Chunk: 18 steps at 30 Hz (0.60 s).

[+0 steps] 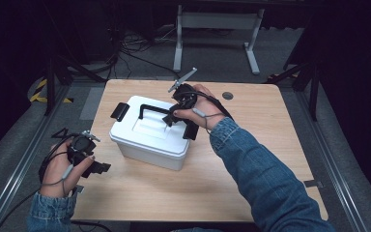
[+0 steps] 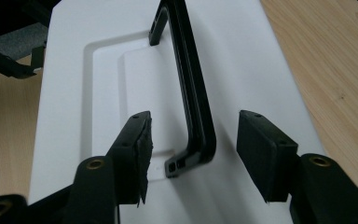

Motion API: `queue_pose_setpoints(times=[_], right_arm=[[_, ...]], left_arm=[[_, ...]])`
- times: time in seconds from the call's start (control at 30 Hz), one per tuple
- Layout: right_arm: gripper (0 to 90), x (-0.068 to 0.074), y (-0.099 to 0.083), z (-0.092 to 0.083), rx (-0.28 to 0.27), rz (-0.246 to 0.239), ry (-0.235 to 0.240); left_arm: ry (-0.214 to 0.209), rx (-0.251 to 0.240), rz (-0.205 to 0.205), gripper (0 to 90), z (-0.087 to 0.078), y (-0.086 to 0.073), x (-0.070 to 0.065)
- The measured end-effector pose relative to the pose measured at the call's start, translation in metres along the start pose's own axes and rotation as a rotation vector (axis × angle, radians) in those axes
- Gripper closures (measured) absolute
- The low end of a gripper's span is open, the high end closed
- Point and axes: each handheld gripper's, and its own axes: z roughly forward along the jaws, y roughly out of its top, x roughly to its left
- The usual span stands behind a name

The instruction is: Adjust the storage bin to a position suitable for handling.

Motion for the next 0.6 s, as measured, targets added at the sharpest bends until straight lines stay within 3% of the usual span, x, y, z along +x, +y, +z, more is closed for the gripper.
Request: queue_pose_setpoints(times=[0.3, 0.47, 0.6], right_arm=[[55.3, 0.002, 0.018, 0.018, 0.034, -0.031, 0.021], [72.2, 0.007, 0.023, 0.019, 0.06, -0.086, 0.007], [82.7, 0.01, 0.026, 0.018, 0.063, -0.113, 0.032]], left_arm=[[-0.01, 0.005, 0.005, 18.0, 0.002, 0.002, 0.0], [-0.005, -0.003, 0.012, 18.0, 0.001, 0.002, 0.001], [-0.01, 0.005, 0.014, 18.0, 0.002, 0.002, 0.0]])
